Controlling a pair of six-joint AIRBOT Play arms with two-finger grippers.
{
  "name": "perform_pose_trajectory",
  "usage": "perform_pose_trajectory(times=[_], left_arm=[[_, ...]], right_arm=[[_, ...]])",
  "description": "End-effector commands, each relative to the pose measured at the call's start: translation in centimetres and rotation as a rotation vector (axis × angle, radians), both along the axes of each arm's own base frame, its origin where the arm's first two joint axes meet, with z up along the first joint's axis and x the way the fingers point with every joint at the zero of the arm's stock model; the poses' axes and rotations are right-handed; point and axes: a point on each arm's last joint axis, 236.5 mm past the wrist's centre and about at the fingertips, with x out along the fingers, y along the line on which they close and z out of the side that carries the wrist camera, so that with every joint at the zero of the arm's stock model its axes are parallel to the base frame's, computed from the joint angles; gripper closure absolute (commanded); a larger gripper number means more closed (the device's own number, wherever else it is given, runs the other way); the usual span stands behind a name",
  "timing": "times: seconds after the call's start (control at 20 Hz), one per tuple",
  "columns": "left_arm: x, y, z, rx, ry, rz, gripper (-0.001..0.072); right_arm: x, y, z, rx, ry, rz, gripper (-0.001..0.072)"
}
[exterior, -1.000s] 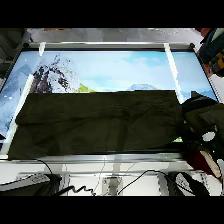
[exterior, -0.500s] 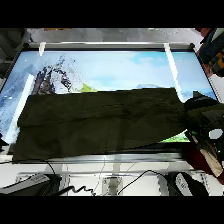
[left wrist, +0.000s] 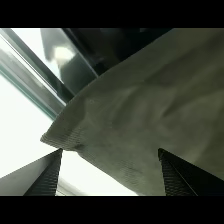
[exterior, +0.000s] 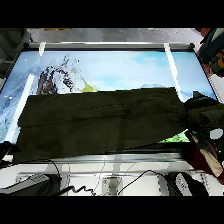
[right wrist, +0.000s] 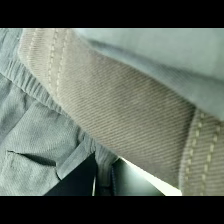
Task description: Fold the clothes and pants, and hang the long-sleeved shirts on hangers.
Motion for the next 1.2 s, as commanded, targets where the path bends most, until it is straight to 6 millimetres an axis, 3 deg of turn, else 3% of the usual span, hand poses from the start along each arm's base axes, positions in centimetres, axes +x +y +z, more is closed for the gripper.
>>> perform_pose_trajectory(times=[0.0, 0.1, 0.15, 0.3, 0.35, 0.45, 0.65, 0.8, 1.0, 1.15], left_arm=[[-0.8, -1.1, -1.6, -0.007, 0.014, 0.007, 0.0010], [-0.7, -0.5, -1.7, 0.047, -0.007, 0.013, 0.0012], [-0.7, -0.3, -1.8, 0.066, -0.010, 0.013, 0.0055], [-0.7, 0.2, -2.3, 0.099, -0.019, 0.010, 0.0389], [-0.7, 0.3, -2.4, 0.105, -0.022, 0.003, 0.0446], [-0.6, 0.3, -2.4, 0.109, -0.028, -0.026, 0.0679], [-0.4, 0.3, -1.6, 0.121, -0.048, -0.051, 0.0682], [2.4, 2.0, 1.9, 0.233, -0.180, -0.037, 0.0682], [8.3, 2.4, 7.6, 0.321, -0.478, 0.006, 0.0682], [10.9, 2.9, 11.0, 0.369, -0.630, 0.059, 0.0682]], right_arm=[[0.1, 0.0, 0.1, -0.003, -0.004, 0.000, 0.0683], [0.3, -0.2, 0.3, -0.010, -0.017, -0.005, 0.0683], [0.4, -0.3, 0.3, -0.011, -0.019, -0.006, 0.0683], [0.3, -0.3, 0.3, -0.011, -0.018, -0.005, 0.0683], [0.3, -0.2, 0.3, -0.009, -0.017, -0.005, 0.0683], [0.2, 0.0, 0.1, 0.000, -0.009, -0.003, 0.0683], [-0.5, 0.6, -0.3, 0.023, 0.025, 0.009, 0.0683], [-0.6, 0.9, 0.2, 0.001, 0.044, 0.072, 0.0684], [-0.2, 0.2, 4.6, -0.115, -0.015, 0.141, 0.0685], [-0.8, 0.6, 7.6, -0.147, -0.051, 0.156, 0.0685]])
